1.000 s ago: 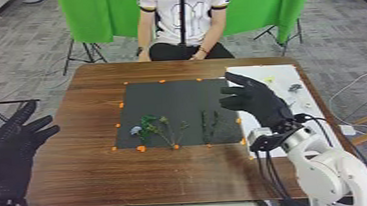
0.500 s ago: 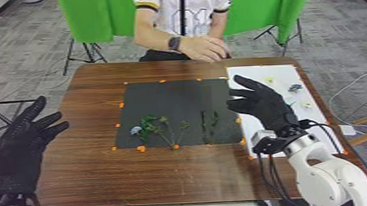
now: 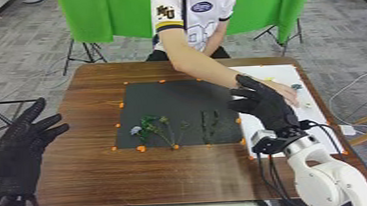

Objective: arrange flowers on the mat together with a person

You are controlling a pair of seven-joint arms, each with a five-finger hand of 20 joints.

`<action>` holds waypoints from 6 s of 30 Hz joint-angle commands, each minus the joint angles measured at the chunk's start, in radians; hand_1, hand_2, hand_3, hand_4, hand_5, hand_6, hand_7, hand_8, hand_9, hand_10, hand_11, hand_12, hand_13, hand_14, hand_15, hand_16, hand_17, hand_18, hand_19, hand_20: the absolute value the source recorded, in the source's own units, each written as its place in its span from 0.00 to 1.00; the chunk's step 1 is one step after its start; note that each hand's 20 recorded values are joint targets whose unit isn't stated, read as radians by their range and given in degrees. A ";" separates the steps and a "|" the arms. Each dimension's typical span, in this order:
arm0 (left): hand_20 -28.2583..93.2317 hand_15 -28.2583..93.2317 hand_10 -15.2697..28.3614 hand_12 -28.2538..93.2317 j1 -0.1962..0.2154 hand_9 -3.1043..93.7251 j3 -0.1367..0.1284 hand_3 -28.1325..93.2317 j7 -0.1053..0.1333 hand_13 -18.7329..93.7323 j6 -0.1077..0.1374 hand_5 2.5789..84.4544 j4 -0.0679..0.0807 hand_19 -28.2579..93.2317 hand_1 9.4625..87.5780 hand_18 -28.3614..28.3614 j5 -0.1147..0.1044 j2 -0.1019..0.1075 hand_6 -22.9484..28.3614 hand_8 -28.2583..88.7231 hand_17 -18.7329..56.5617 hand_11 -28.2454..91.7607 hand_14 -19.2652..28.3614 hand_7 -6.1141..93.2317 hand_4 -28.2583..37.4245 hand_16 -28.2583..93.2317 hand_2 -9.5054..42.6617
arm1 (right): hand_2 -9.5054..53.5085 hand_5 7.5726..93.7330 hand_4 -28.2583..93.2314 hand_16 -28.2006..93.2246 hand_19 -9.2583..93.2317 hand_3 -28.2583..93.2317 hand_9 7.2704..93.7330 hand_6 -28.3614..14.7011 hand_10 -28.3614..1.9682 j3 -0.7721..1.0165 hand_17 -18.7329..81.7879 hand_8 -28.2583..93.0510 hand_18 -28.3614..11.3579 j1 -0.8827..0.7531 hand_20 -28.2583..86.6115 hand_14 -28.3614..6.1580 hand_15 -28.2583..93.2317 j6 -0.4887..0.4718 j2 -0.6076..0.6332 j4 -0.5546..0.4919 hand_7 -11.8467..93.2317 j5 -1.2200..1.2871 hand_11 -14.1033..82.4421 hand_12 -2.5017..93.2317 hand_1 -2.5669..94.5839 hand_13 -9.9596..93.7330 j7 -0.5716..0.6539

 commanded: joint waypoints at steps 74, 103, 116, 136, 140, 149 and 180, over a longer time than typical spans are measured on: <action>0.42 0.69 0.78 0.33 -0.023 0.37 0.039 0.87 0.000 0.38 0.025 0.33 -0.010 0.63 0.12 0.91 -0.016 0.005 0.52 0.15 0.13 0.44 0.97 0.22 0.00 0.16 0.23 | 0.15 0.43 0.01 0.31 0.74 0.81 0.44 0.66 0.33 -0.036 0.35 0.14 0.09 0.151 0.39 0.32 0.67 0.184 0.276 0.045 0.24 -0.971 0.31 0.17 0.31 0.54 0.413; 0.42 0.69 0.78 0.33 -0.037 0.37 0.044 0.88 0.004 0.38 0.026 0.33 -0.008 0.64 0.14 0.91 -0.023 0.019 0.53 0.14 0.13 0.45 0.97 0.22 0.00 0.16 0.23 | 0.03 0.49 0.01 0.30 0.85 0.84 0.47 0.64 0.31 -0.411 0.41 0.14 0.15 0.494 0.30 0.38 0.72 -0.133 0.443 0.422 0.24 -1.331 0.30 0.18 0.42 0.62 0.754; 0.42 0.69 0.78 0.33 -0.054 0.37 0.041 0.88 -0.021 0.38 0.003 0.33 -0.007 0.64 0.14 0.91 -0.001 0.001 0.53 0.14 0.13 0.45 0.98 0.22 0.00 0.16 0.23 | 0.00 0.88 0.00 0.43 0.93 0.73 0.98 0.74 0.76 -0.483 0.55 0.25 0.28 0.464 0.25 0.71 0.63 0.108 0.464 0.454 0.28 -1.444 0.27 0.37 0.65 0.87 0.735; 0.42 0.69 0.78 0.33 -0.001 0.37 0.016 0.88 0.010 0.38 0.003 0.34 -0.006 0.64 0.14 0.91 -0.043 -0.017 0.53 0.14 0.13 0.45 0.98 0.22 0.00 0.16 0.23 | 0.00 0.89 0.00 0.45 0.96 0.75 1.00 0.70 0.78 -0.705 0.55 0.26 0.28 0.595 0.26 0.72 0.65 0.350 0.284 0.121 0.29 -1.407 0.28 0.41 0.66 0.88 0.553; 0.42 0.69 0.78 0.33 -0.008 0.37 0.014 0.88 0.004 0.38 -0.004 0.34 -0.003 0.64 0.13 0.91 -0.039 -0.021 0.53 0.14 0.13 0.45 0.98 0.22 0.00 0.16 0.23 | 0.00 0.89 0.00 0.45 0.96 0.75 1.00 0.70 0.79 -0.844 0.55 0.26 0.28 0.701 0.26 0.72 0.65 0.340 0.214 0.145 0.29 -1.401 0.28 0.42 0.66 0.88 0.497; 0.42 0.69 0.78 0.33 -0.042 0.38 0.026 0.88 -0.008 0.38 -0.016 0.34 0.005 0.64 0.14 0.91 -0.035 -0.004 0.53 0.15 0.13 0.45 0.98 0.22 0.00 0.16 0.23 | 0.00 0.88 0.00 0.45 0.96 0.76 0.99 0.71 0.79 -1.021 0.55 0.26 0.28 0.824 0.26 0.73 0.66 0.251 0.088 0.238 0.29 -1.372 0.29 0.42 0.65 0.87 0.410; 0.42 0.69 0.78 0.33 -0.140 0.38 0.062 0.89 -0.055 0.39 -0.058 0.34 0.037 0.64 0.14 0.91 -0.019 0.006 0.53 0.15 0.13 0.45 0.98 0.22 0.00 0.16 0.22 | 0.00 0.79 0.00 0.40 0.93 0.77 0.85 0.71 0.65 -1.293 0.47 0.23 0.24 0.961 0.26 0.62 0.69 0.129 0.026 0.427 0.28 -1.475 0.33 0.34 0.57 0.78 0.532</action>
